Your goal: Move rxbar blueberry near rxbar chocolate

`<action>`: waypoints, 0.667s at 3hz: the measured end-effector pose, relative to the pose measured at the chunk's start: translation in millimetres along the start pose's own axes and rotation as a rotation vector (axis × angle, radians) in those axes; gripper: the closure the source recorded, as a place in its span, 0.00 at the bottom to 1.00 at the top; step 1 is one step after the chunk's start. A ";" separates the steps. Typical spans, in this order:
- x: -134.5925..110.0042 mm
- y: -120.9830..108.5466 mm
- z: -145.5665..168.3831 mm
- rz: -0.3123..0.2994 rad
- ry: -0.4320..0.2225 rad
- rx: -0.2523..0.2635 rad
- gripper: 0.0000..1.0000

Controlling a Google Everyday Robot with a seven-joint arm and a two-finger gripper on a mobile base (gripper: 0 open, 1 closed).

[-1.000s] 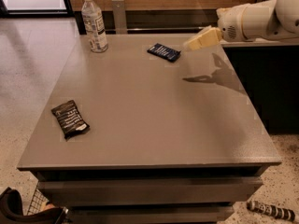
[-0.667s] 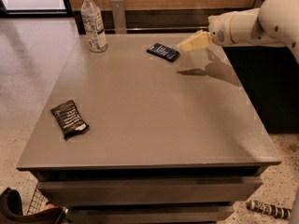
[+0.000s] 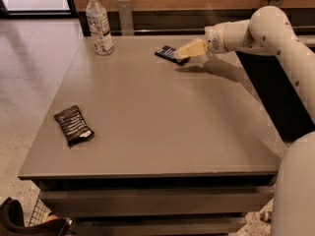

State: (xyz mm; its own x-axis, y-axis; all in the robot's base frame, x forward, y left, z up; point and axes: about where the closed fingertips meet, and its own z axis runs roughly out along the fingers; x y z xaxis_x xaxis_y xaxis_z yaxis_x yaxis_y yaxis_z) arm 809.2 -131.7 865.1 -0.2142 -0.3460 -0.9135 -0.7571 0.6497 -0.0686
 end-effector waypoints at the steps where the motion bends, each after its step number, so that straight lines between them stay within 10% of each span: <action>1: 14.9 9.1 24.1 0.019 0.009 -0.023 0.00; 2: 23.2 13.6 35.3 0.027 0.013 -0.036 0.00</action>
Offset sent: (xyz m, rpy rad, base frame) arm 0.0081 0.0269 -0.0477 0.0191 0.0474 0.0220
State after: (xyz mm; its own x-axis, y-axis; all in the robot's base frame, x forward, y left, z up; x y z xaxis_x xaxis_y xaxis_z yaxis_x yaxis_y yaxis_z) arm 815.8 -107.1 828.7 -0.2421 -0.3376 -0.9096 -0.7728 0.6340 -0.0297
